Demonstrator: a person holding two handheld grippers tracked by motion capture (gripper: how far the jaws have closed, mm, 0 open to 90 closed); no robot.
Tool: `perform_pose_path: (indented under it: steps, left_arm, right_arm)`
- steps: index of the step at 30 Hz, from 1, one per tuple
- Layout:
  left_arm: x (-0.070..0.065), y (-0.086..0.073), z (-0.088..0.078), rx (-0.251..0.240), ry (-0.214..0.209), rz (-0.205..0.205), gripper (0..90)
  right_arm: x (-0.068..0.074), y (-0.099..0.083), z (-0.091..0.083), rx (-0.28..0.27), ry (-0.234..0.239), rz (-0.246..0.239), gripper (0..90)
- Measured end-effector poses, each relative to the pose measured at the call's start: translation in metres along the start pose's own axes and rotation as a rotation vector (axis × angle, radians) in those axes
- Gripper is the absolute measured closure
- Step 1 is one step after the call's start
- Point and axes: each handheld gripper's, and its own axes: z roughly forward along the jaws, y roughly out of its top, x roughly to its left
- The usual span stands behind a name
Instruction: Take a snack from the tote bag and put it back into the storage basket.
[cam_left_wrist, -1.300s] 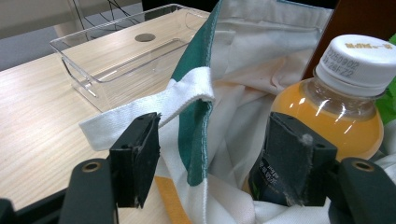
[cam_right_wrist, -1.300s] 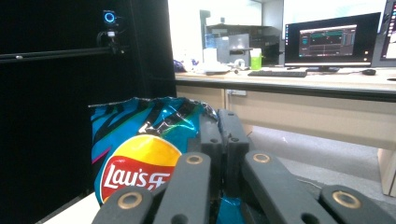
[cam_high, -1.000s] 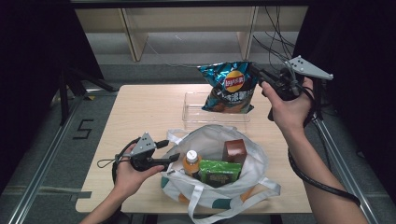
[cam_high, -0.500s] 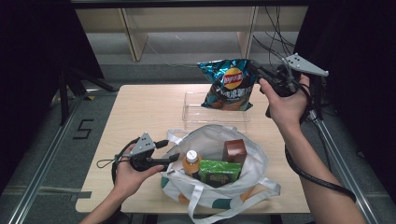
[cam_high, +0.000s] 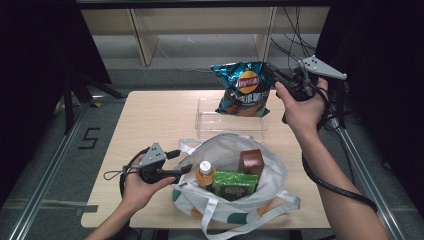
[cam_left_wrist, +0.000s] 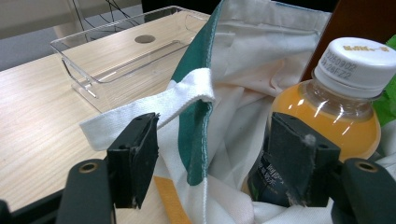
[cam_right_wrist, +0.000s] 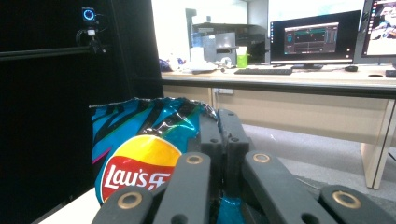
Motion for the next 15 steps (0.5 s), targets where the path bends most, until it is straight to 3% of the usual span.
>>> perform_pose_path:
  steps: [11,15]
  left_arm:
    - [0.0003,0.0002,-0.0002,-0.003,0.000,0.000,32.7]
    - [0.0002,0.0003,-0.0003,-0.003,-0.001,-0.001,32.7]
  right_arm:
    - [-0.0007,0.0015,0.0077,0.003,-0.008,0.018,90.0]
    - [-0.0019,0.0019,0.0108,0.007,-0.005,0.003,90.0]
